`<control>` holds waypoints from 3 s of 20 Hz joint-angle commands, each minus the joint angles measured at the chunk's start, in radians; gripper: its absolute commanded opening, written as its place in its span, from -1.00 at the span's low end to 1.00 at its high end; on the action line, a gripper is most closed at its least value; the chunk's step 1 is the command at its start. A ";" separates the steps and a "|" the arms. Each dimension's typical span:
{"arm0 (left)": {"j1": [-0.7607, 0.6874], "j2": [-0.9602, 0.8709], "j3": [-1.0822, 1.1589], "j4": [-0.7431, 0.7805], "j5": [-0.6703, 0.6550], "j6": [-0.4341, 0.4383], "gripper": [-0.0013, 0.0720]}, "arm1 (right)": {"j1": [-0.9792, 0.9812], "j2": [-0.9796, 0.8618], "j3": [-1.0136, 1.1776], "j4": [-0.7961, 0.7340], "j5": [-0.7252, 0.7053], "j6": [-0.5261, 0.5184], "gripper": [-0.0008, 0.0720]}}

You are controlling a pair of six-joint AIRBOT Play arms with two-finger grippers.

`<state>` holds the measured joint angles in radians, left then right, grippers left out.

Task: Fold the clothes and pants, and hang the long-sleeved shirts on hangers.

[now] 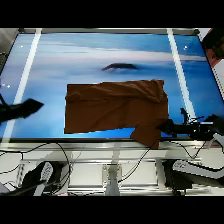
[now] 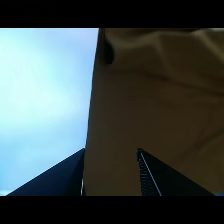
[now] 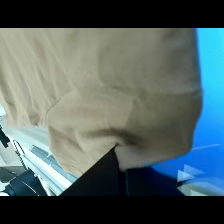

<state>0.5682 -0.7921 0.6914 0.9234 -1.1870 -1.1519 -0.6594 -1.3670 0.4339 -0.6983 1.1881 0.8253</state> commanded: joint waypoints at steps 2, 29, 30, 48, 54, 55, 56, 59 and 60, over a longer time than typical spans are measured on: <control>0.021 0.037 -0.222 0.000 0.042 0.008 -0.01 | 0.022 0.041 0.000 0.045 -0.019 -0.024 -0.95; -0.227 -0.283 -0.395 -0.178 0.230 0.154 -0.47 | 0.267 0.407 0.001 -0.163 -0.175 0.219 -0.95; -0.232 -0.282 -0.394 -0.186 0.220 0.154 -0.87 | 0.267 0.407 0.009 -0.166 -0.154 0.217 -0.95; -0.232 -0.142 -0.008 -0.379 0.232 0.188 -0.91 | 0.500 0.514 0.401 -0.524 -0.107 0.403 -0.95; -0.232 -0.142 -0.008 -0.432 0.391 0.188 -0.91 | 0.588 0.497 0.401 -0.543 -0.402 0.560 -0.95; -0.236 -0.143 -0.008 -0.465 0.445 0.188 -0.91 | 0.587 0.477 0.401 -0.546 -0.459 0.591 -0.95; -0.247 -0.147 -0.008 -0.472 0.506 0.188 -0.91 | 0.587 0.450 0.401 -0.547 -0.505 0.614 -0.95; -0.338 -0.203 -0.008 -0.477 0.676 0.188 -0.92 | 0.587 0.321 0.404 -0.513 -0.598 0.633 -0.95; -0.384 -0.237 -0.008 -0.497 0.735 0.187 -0.92 | 0.587 0.276 0.415 -0.509 -0.602 0.634 -0.95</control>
<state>0.2615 -0.9775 0.6823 0.4622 -0.6346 -0.9646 -0.0769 -0.9928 0.8379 -1.2236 0.6949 1.4208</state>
